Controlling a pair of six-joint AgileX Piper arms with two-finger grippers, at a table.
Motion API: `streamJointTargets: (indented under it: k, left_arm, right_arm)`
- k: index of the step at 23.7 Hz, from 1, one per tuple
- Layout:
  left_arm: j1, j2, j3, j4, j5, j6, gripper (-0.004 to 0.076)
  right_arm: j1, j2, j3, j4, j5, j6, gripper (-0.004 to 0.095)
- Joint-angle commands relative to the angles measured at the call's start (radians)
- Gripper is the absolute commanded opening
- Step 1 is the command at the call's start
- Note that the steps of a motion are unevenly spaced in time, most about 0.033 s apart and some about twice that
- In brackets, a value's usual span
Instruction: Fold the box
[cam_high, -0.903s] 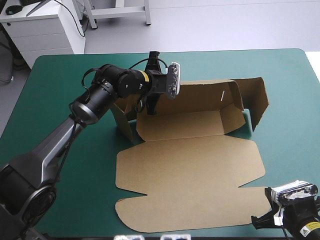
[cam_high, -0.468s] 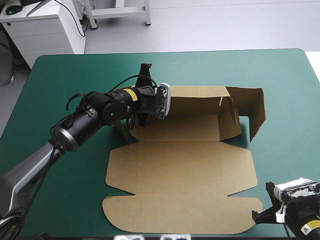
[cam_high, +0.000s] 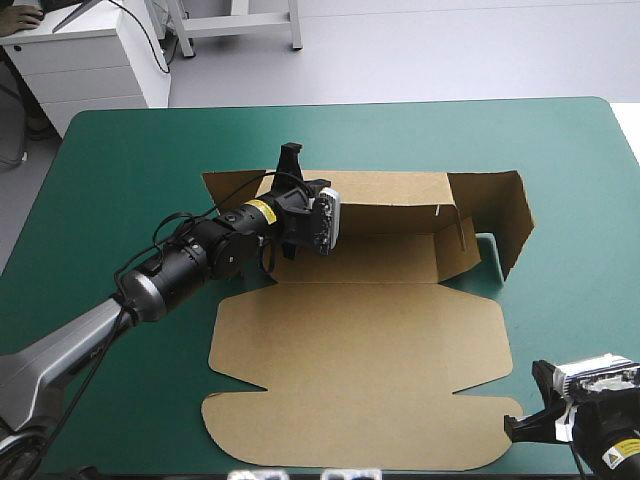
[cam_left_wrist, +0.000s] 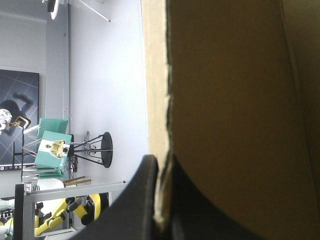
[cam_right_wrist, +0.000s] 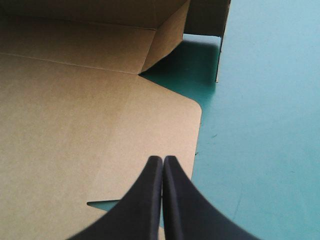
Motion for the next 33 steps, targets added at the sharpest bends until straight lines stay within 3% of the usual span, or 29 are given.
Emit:
streamJointTargets:
  k: [1,5,9,17,23,33]
  left_arm:
    - [-0.004,-0.048,-0.021,-0.020,-0.085,-0.035,-0.0008]
    - [-0.002,-0.048,-0.021,-0.020,-0.101,-0.039,-0.0008]
    - [0.000,-0.048,-0.021,-0.027,-0.101,-0.044,-0.0008]
    - [0.000,-0.048,-0.019,-0.027,-0.101,-0.111,-0.0008]
    - [0.000,-0.048,-0.019,-0.027,-0.101,-0.111,-0.0008]
    - [0.000,-0.048,-0.015,-0.023,-0.108,-0.115,-0.0008]
  right_arm:
    - [0.004,0.013,-0.036,0.045,-0.119,0.007,-0.0014]
    - [0.004,0.041,-0.075,0.098,-0.203,0.005,-0.0014]
    - [0.004,0.151,-0.163,0.094,-0.217,-0.009,-0.0014]
    - [0.004,0.646,-0.584,0.096,-0.210,-0.060,-0.0014]
    - [0.004,1.065,-0.971,0.124,-0.097,-0.076,-0.0014]
    - [0.008,1.429,-1.319,0.175,0.108,-0.033,-0.0013]
